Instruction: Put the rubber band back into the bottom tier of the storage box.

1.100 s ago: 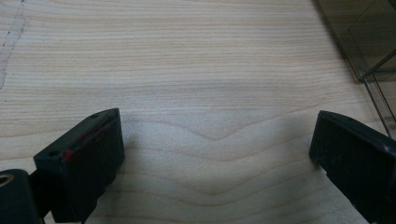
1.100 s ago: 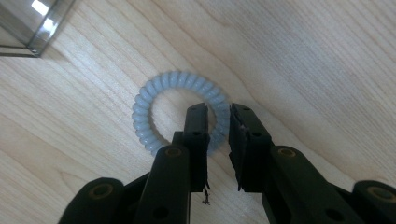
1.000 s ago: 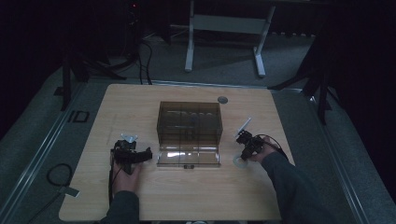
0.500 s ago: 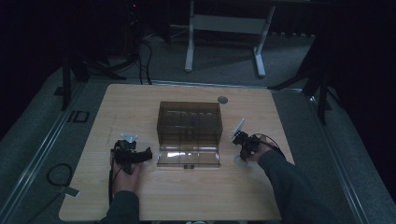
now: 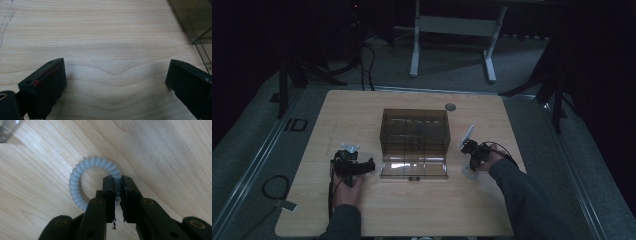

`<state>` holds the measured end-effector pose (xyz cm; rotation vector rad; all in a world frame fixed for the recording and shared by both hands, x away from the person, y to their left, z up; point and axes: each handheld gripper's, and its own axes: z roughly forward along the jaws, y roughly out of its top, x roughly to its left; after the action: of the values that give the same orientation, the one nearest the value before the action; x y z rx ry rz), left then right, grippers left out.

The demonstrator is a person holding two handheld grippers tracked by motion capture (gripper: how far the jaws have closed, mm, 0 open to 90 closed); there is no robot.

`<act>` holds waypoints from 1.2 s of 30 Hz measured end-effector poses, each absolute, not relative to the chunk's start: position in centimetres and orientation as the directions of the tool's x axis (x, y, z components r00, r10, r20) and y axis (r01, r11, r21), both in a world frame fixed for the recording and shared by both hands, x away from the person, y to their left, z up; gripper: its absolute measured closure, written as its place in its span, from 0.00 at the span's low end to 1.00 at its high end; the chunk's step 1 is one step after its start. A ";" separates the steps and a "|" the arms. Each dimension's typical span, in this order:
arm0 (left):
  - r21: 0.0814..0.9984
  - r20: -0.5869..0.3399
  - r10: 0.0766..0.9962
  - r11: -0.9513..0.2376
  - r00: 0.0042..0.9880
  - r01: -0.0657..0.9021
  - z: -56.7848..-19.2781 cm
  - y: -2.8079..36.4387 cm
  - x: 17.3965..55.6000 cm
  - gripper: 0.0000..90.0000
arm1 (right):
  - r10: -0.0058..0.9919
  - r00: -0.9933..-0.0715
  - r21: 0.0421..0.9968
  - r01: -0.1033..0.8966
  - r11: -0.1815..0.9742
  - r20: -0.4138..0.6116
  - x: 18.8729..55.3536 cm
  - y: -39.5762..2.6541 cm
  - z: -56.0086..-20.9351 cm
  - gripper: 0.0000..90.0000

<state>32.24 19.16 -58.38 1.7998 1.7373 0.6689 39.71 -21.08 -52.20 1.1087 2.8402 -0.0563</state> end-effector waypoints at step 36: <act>0.684 -0.018 0.999 -0.020 0.044 0.729 -58.4 19.2 32.2 0.03 | 0.605 -0.789 0.071 0.601 0.796 -0.109 38.6 -19.0 -46.9 0.91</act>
<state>32.24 19.17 -58.37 1.8027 1.7369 0.6681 38.59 -18.99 -46.87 0.9629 2.8573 0.0499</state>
